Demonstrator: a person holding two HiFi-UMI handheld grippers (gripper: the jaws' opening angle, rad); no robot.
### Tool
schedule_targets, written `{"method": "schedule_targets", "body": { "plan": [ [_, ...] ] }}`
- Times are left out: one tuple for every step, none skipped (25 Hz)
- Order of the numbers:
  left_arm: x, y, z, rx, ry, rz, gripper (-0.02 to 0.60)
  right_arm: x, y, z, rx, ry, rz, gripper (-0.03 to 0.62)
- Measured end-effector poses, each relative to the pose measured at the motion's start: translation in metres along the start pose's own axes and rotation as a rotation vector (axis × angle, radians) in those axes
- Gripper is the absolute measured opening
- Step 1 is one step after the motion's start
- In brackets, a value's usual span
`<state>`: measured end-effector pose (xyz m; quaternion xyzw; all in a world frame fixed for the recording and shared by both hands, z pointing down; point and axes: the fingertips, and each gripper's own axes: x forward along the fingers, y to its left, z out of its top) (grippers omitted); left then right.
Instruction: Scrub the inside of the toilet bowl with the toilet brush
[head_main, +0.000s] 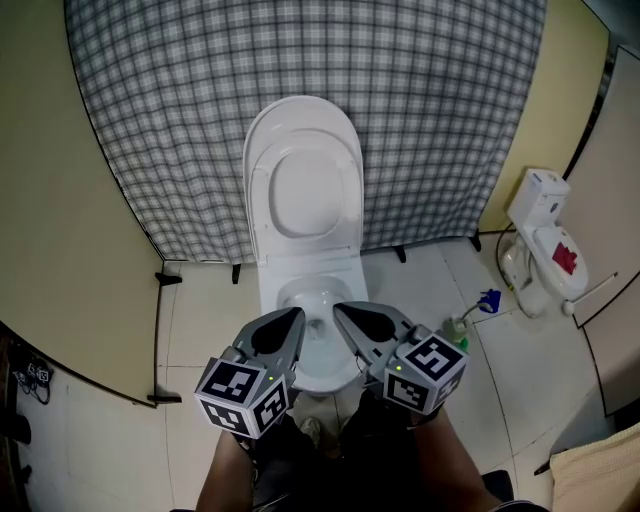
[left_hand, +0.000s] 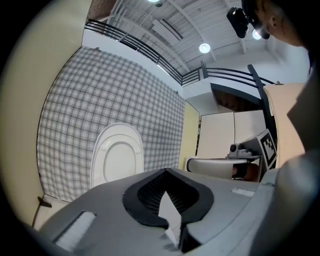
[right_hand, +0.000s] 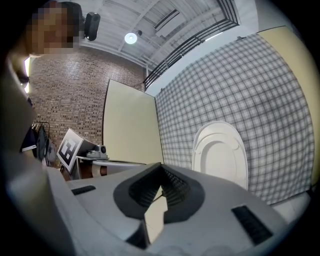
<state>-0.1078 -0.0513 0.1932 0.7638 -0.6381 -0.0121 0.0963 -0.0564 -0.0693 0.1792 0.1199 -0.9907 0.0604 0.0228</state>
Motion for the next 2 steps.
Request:
{"method": "schedule_targets", "body": {
  "plan": [
    [0.0005,-0.0007,0.0014,0.0,-0.002,0.0,0.009,-0.0006,-0.0011,0.0012,-0.001,0.0,-0.002,0.017],
    [0.001,-0.0015,0.0029,-0.001,-0.003,0.001,0.009,-0.0012,-0.0022,0.0023,-0.002,0.0,-0.005,0.016]
  ]
}}
